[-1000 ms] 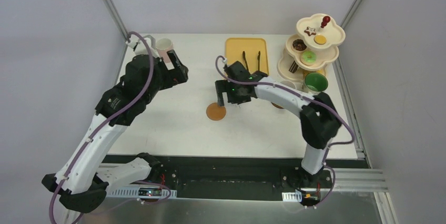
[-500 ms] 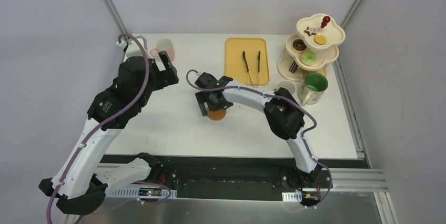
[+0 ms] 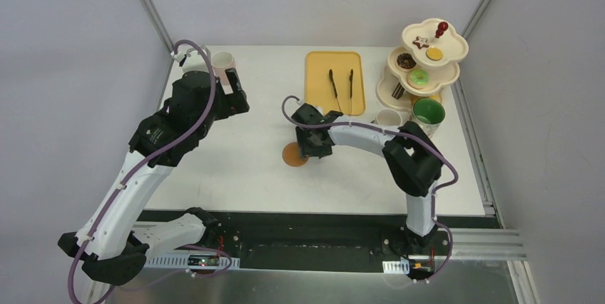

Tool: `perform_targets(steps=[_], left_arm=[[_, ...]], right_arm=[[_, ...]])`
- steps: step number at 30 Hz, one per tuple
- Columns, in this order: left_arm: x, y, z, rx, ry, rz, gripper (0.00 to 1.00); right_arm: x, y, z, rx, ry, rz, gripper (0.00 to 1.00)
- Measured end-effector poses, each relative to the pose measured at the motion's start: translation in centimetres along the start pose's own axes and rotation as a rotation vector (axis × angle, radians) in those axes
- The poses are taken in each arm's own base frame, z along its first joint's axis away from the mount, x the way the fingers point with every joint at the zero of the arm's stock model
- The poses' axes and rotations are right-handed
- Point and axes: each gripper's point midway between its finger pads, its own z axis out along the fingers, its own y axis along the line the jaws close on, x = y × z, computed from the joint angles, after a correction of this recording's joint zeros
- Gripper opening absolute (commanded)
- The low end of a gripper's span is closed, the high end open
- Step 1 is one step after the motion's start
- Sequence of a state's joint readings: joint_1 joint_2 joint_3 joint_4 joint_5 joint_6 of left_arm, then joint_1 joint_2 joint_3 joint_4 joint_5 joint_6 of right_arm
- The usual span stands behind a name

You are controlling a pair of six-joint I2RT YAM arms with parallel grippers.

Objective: Serve the afternoon tea
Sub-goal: Move the coaster to the center of the board.

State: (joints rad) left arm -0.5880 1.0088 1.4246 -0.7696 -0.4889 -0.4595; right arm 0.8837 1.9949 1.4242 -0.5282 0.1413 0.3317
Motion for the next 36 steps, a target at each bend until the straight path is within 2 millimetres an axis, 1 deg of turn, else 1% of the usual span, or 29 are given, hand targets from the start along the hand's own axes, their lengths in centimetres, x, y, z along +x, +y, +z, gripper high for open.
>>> perform_targets(steps=[7,10,12,17,20,26,27,28,30,32,34,36], left_arm=[[0.4,-1.0,0.9,0.021,0.023,0.007,0.95],[0.6,-1.5,1.2,0.034,0.032,0.008,0.95],[0.8,-1.8,1.4,0.044,0.043,0.01,0.95],[1.4,-2.2,2.0,0.05,0.067,0.02,0.95],[1.7,-2.5,2.2,0.06,0.081,0.023,0.95],[1.8,-2.8,2.5,0.062,0.089,0.027,0.95],[1.8,-2.8,2.5,0.063,0.088,0.027,0.95],[1.8,-2.8,2.5,0.063,0.087,0.026,0.95],[1.7,-2.8,2.5,0.064,0.086,0.025,0.95],[1.7,-2.8,2.5,0.064,0.085,0.025,0.95],[1.7,-2.8,2.5,0.064,0.085,0.025,0.95],[1.5,-2.9,2.4,0.066,0.082,0.023,0.95]], right_arm=[[4.5,-6.3,-2.3,0.068,0.019,0.156,0.57],[5.8,-8.9,-3.0,0.104,0.015,0.229,0.56],[6.8,-11.0,-3.6,0.135,0.007,0.291,0.55],[8.6,-15.7,-4.9,0.218,-0.026,0.452,0.52],[9.2,-18.2,-5.5,0.261,-0.062,0.556,0.51],[10.3,-22.0,-5.9,0.333,-0.087,0.747,0.47],[10.5,-22.4,-6.0,0.342,-0.086,0.768,0.46],[10.7,-23.0,-6.1,0.352,-0.087,0.793,0.48],[10.6,-23.4,-6.4,0.344,-0.096,0.803,0.53],[9.8,-22.7,-6.8,0.294,-0.117,0.779,0.59],[9.0,-21.7,-7.4,0.24,-0.144,0.724,0.66],[7.8,-20.1,-8.1,0.179,-0.181,0.641,0.72]])
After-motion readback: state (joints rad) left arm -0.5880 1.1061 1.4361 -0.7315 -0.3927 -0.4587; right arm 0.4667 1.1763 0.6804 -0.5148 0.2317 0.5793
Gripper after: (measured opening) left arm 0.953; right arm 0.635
